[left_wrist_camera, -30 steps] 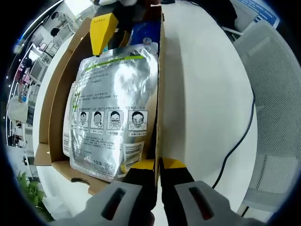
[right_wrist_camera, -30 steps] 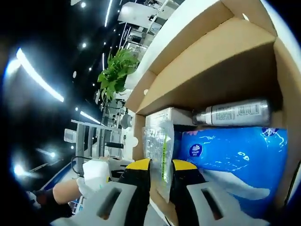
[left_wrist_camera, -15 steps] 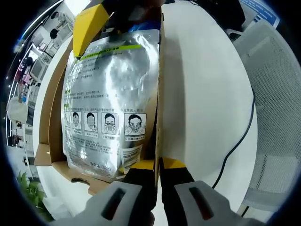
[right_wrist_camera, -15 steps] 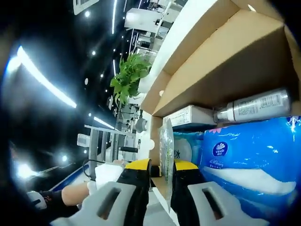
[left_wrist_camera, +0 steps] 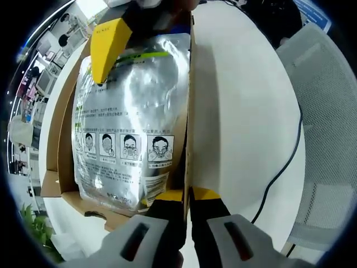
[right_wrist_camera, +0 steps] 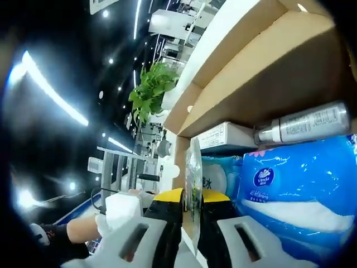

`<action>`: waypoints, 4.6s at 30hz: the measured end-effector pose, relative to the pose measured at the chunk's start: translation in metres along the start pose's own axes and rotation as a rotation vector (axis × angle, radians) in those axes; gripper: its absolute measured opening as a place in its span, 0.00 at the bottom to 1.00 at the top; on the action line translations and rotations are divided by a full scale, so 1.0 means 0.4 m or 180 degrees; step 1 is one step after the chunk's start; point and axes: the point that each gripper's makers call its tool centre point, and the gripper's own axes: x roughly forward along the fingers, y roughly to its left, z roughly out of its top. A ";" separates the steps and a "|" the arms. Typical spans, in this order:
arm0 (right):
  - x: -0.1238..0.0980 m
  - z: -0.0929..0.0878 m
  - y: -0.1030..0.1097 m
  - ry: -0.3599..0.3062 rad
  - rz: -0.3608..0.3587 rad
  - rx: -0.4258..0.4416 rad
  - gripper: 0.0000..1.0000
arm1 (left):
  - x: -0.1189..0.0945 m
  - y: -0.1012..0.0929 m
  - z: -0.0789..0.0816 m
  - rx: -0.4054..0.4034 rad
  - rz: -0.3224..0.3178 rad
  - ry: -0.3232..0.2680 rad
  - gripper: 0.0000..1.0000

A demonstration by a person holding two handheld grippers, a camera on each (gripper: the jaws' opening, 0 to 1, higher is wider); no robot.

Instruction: Operate the shoe box by opening the lid, removing the specified soft item, and placing it in the target area until the item is outside and the box remains undamaged.

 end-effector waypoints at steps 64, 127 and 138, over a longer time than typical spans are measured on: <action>-0.325 0.042 0.109 -0.0559 0.0231 -0.0078 0.00 | -0.001 0.009 -0.004 -0.0072 -0.0012 0.0097 0.01; -0.679 0.106 -0.104 -0.0261 -0.1191 -0.0165 0.00 | 0.004 0.015 -0.007 -0.0057 0.0008 0.0115 0.01; -0.647 0.110 -0.151 -0.0220 -0.1422 -0.0092 0.00 | 0.003 0.018 -0.011 -0.0047 0.0014 0.0135 0.01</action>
